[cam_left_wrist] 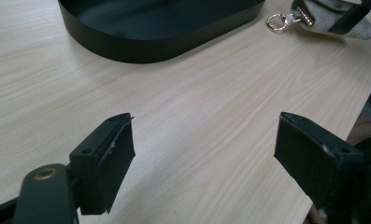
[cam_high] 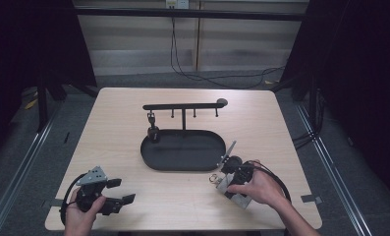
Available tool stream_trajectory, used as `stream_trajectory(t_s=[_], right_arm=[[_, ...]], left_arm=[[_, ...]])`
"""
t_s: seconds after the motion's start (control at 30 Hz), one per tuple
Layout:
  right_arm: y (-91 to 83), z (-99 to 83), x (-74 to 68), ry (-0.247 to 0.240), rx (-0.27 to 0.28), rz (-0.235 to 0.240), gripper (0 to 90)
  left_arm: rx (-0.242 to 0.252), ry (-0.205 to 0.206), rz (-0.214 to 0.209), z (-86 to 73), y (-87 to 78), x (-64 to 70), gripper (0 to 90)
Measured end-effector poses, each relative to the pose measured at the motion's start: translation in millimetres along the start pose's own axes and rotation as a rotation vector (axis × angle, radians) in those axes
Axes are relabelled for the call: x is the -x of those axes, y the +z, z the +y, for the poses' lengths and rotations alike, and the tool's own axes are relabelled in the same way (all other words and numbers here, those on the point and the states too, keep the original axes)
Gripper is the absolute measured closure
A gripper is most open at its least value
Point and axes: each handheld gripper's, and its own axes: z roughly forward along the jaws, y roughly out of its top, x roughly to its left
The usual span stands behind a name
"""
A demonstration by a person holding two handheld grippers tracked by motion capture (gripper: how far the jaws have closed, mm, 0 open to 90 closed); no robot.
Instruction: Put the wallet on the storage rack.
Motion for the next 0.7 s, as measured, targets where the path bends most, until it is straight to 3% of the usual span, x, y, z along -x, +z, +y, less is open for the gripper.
stream_trajectory(t_s=[0.7], right_arm=[[-23.7,-1.1,1.4,0.007,-0.023,0.01,34.1]], left_arm=[[-0.005,-0.003,-0.006,-0.1,0.3,-1.0,19.4]])
